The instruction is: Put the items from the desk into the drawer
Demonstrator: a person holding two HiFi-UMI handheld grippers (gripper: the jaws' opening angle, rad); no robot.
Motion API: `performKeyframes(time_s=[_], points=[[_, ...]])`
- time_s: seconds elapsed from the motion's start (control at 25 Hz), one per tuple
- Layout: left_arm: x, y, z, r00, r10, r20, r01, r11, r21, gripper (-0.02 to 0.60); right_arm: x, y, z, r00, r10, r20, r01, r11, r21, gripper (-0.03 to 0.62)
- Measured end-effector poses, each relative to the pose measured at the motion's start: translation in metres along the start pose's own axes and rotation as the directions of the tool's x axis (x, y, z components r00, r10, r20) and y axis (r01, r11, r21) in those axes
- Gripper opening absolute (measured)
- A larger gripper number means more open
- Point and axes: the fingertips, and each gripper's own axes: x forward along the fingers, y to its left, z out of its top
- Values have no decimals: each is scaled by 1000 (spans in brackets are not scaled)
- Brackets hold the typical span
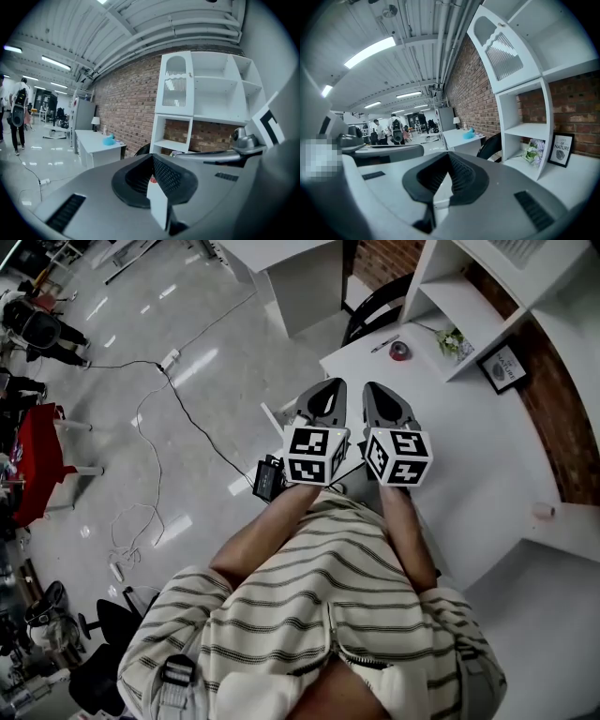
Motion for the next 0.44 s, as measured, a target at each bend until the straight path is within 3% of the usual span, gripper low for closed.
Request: performKeyframes(time_s=[0.44], points=[[-10, 15, 8, 1000, 18, 20, -18, 1000, -5, 5, 7, 17, 7, 1000, 15, 7, -15, 1000, -18, 11]])
